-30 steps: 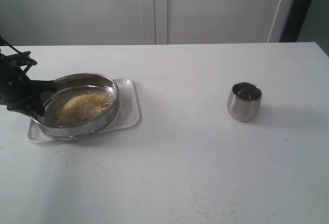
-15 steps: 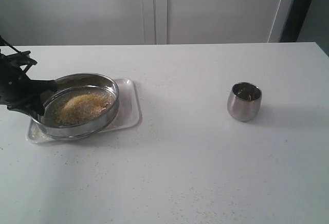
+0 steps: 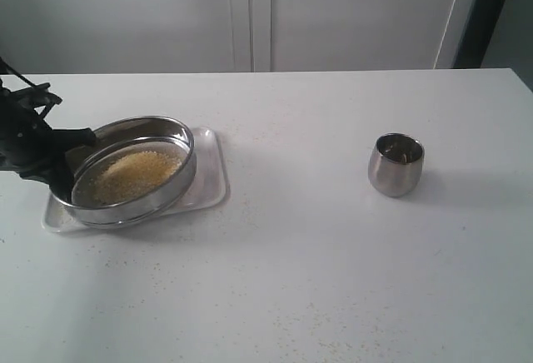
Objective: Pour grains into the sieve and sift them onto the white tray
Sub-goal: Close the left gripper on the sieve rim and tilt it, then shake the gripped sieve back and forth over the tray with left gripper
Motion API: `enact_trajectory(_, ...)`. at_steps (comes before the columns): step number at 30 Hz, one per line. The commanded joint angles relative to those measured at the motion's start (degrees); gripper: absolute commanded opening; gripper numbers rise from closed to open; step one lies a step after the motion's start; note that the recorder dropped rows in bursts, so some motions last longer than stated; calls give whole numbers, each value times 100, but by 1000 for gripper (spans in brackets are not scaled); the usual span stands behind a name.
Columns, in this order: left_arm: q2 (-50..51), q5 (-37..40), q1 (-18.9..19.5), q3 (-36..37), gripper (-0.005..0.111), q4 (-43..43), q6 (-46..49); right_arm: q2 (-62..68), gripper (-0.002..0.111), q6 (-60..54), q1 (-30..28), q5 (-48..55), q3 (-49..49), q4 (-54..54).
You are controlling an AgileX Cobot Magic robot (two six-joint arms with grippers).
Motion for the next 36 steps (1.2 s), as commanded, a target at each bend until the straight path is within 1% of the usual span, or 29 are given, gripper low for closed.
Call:
enact_trajectory(1, -32, 46, 9, -29, 0, -320, -55, -29, 0, -11, -30, -16, 27, 0)
enact_trajectory(5, -42, 89, 9, -91, 0, -391, -55, -29, 0, -11, -30, -16, 27, 0)
enact_trajectory(12, -42, 337, 9, -597, 0, -391, -55, -29, 0, -11, -30, -16, 27, 0)
enact_trajectory(14, -42, 390, 9, -759, 0, -274, -134, -29, 0, -11, -30, -16, 27, 0)
enact_trajectory(17, -42, 501, 9, -1016, 0, 156, -675, -29, 0, -11, -30, -16, 27, 0)
enact_trajectory(19, -32, 628, -28, -1169, 0, 381, -866, -29, 0, -11, -30, -16, 27, 0)
enact_trajectory(23, -32, 743, -235, -1410, 0, 955, -1378, -29, 0, -11, -30, -16, 27, 0)
enact_trajectory(26, -32, 754, -530, -1547, 0, 1418, -1867, -29, 0, -11, -30, -16, 27, 0)
enact_trajectory(29, -32, 816, -726, -1649, 0, 1554, -2113, -29, 0, -11, -30, -16, 27, 0)
enact_trajectory(32, -32, 1033, -693, -1691, 0, 1615, -2113, -29, 0, -11, -30, -16, 27, 0)
enact_trajectory(36, -32, 1470, -310, -1691, 0, 1783, -2028, -29, 0, -11, -30, -16, 27, 0)
